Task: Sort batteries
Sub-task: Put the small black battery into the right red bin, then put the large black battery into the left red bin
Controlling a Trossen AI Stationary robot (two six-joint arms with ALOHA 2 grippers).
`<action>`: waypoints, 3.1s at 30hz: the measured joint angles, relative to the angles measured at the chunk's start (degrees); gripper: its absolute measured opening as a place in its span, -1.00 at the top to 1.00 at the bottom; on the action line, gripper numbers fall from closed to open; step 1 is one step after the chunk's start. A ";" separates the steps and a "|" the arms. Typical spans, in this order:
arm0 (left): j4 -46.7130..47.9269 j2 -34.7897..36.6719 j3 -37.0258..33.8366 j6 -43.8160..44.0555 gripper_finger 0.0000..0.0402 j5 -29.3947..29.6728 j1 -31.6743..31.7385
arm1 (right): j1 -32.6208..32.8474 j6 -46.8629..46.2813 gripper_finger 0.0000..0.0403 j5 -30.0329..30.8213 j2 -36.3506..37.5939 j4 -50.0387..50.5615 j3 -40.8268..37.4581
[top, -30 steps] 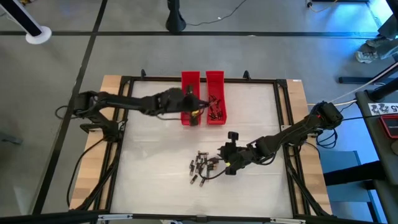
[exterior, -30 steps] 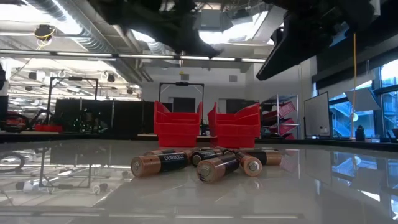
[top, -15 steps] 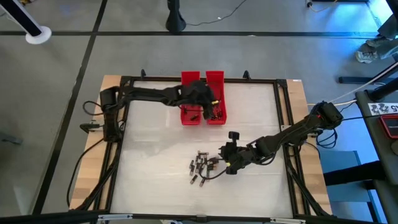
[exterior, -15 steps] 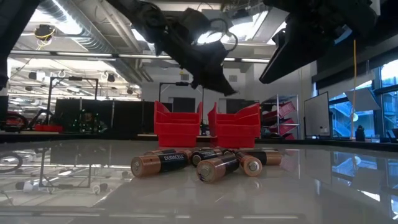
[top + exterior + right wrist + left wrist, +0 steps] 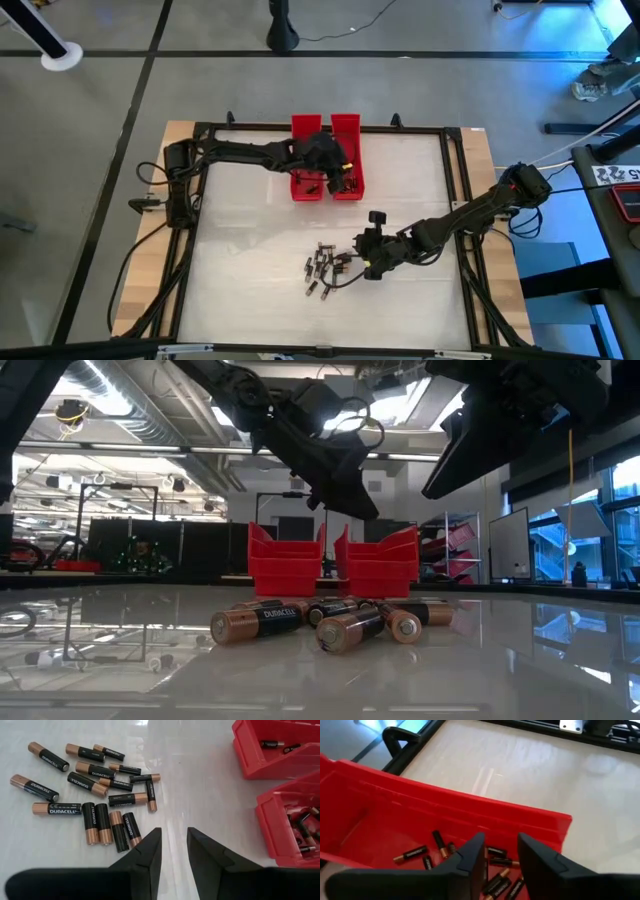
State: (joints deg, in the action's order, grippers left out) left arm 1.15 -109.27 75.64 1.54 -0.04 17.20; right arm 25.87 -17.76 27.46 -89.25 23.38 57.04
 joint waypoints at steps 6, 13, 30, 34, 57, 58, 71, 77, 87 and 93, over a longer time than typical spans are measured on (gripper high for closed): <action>3.01 1.74 0.00 -0.61 0.29 0.02 -0.05 | 0.00 -0.99 0.53 -0.02 0.00 -0.02 0.00; 20.46 10.08 0.00 -2.43 0.28 0.25 -0.44 | 0.00 -1.52 0.53 -3.04 0.00 0.08 0.00; 7.86 33.20 -30.99 12.81 0.35 9.06 -21.88 | -0.02 0.00 0.50 -2.11 -5.20 -3.84 -0.02; -5.11 33.91 -38.94 15.24 0.35 9.70 -26.56 | -0.02 0.46 0.36 -5.97 -5.18 -3.78 -0.02; -20.04 31.95 -43.74 13.10 0.35 9.85 -33.98 | -4.56 8.79 0.14 -12.69 -11.17 -6.88 -0.02; -19.93 31.95 -43.74 13.11 0.35 9.87 -34.10 | -4.57 8.79 0.14 -12.93 -11.17 -6.87 -0.02; -20.04 31.95 -43.74 13.22 0.35 10.37 -34.13 | -4.55 8.76 0.15 -12.55 -12.76 -7.29 -0.01; -20.09 31.95 -43.74 13.09 0.35 10.37 -34.15 | -4.86 8.97 0.15 -11.45 -15.60 -7.44 0.09; -20.21 31.95 -43.74 13.17 0.35 10.57 -34.15 | -5.64 9.05 0.38 -12.72 -16.04 -8.74 0.07; -20.22 31.95 -43.74 14.05 0.35 10.59 -34.25 | -7.80 7.47 0.84 -12.73 -16.16 -10.15 0.07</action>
State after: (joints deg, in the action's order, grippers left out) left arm -19.07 -77.32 31.90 15.59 10.55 -17.05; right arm 18.07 -10.29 14.73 -105.41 13.22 57.10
